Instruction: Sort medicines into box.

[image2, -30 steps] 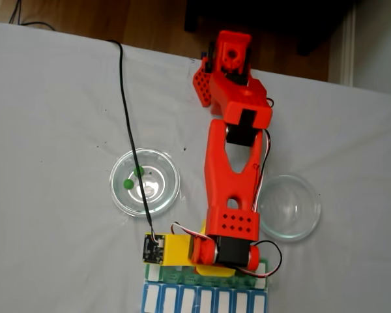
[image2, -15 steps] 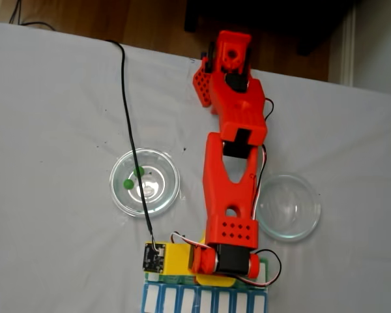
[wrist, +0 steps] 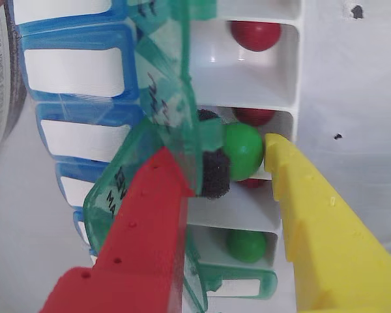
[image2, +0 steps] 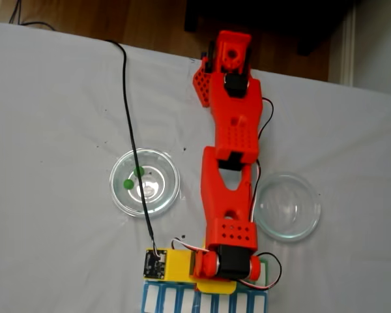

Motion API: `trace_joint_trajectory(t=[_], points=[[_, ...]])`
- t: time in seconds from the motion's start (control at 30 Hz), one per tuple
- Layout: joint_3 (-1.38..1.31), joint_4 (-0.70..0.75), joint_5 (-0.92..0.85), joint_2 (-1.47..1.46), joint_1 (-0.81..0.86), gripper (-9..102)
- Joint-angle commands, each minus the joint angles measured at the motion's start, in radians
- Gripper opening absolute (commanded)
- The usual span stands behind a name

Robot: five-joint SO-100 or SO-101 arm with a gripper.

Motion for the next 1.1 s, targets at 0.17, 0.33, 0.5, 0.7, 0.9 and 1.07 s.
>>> trace_joint_trajectory(t=[0.17, 0.33, 0.5, 0.7, 0.9, 1.07], points=[[-0.077, 0.037, 0.005, 0.081, -0.003, 1], [-0.049, 0.037, 0.009, 0.095, -0.003, 1], [-0.021, 0.037, 0.011, 0.114, -0.002, 4], [0.021, 0.037, 0.009, 0.140, 0.003, 17], [0.072, 0.037, -0.005, 0.175, 0.005, 19], [0.123, 0.037, -0.015, 0.218, 0.011, 19]])
